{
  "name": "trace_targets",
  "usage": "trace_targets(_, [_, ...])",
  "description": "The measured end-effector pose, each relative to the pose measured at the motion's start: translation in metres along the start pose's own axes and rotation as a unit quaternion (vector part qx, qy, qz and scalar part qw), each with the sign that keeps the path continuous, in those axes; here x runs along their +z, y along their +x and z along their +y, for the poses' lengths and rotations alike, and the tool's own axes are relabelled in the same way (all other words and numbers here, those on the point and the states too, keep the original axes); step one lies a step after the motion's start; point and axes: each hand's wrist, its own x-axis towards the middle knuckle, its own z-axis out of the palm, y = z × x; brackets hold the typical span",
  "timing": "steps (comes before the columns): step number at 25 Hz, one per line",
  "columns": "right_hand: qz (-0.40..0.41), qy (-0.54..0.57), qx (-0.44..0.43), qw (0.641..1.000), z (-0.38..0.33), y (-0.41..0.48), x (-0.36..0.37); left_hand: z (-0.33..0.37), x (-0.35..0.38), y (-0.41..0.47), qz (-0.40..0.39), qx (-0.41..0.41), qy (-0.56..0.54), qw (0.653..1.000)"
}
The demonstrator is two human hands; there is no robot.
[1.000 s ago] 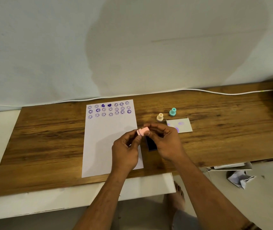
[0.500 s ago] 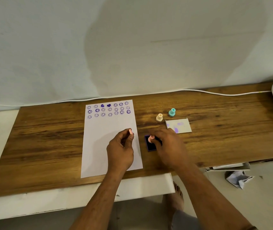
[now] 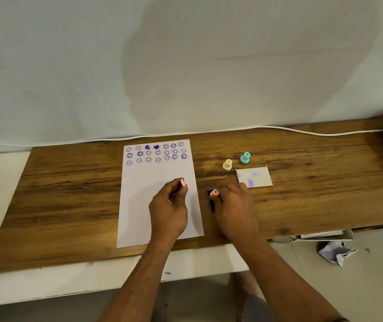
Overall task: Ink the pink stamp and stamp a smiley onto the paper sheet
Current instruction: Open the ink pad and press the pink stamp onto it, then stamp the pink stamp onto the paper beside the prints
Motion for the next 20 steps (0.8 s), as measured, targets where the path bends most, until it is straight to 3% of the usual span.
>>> trace_targets(11, [-0.042, 0.007, -0.001, 0.999, 0.004, 0.01, -0.009, -0.005, -0.008, 0.005, 0.005, 0.003, 0.018, 1.0])
trace_targets(14, [-0.012, 0.097, 0.034, 0.995, -0.004, 0.012, -0.014, -0.006, -0.012, 0.007, 0.014, -0.002, 0.019, 1.0])
trace_targets(16, [0.03, 0.233, 0.068, 0.97, -0.019, 0.016, -0.018, -0.005, -0.019, 0.013, 0.037, -0.011, 0.004, 0.999])
trace_targets(20, [0.004, 0.496, 0.102, 0.862, -0.066, 0.026, -0.009, -0.011, -0.054, 0.029, 0.094, -0.024, 0.029, 0.995])
